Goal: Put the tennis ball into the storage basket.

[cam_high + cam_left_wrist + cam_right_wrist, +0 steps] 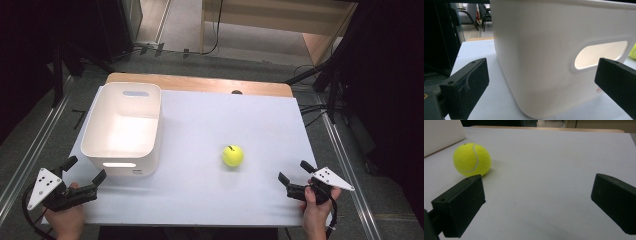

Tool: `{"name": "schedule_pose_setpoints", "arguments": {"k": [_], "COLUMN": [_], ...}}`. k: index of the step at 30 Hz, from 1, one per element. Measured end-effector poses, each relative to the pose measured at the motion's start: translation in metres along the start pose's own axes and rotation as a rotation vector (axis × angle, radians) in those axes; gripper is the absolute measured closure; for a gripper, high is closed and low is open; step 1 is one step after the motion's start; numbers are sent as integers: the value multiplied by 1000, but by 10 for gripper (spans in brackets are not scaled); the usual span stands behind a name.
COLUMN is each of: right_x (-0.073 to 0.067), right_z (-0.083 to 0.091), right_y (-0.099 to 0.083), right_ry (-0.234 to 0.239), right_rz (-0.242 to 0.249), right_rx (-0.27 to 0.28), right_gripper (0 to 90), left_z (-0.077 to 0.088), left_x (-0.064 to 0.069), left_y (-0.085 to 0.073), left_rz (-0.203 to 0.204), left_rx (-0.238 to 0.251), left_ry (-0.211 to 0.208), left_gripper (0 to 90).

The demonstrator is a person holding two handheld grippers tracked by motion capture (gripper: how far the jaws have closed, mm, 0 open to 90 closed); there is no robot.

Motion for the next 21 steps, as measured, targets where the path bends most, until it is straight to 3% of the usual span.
{"name": "schedule_pose_setpoints", "arguments": {"k": [3,8,21], "right_x": [0,-5,-25], "right_z": [1,5,9], "right_y": [1,4,33], "right_ry": [-3,20,41], "right_rz": [5,31,77], "right_rx": [-3,-49,-152], "right_gripper": [0,0,0], "left_z": [0,-1,-1], "left_x": [0,1,1], "left_y": [0,0,0], "left_rz": [10,-8,-7], "left_rx": [4,-4,0], "left_ry": [-2,-7,-17], "left_gripper": [0,0,0]}}
Point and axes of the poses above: each handheld gripper's, and its own axes: z roughly backward along the jaws, y roughly out of its top, x roughly to its right, the point moved 1 cm from there along -z, roughly forward along the jaws, and after that the axes turned 14 degrees about -x, right-handed, at the moved point
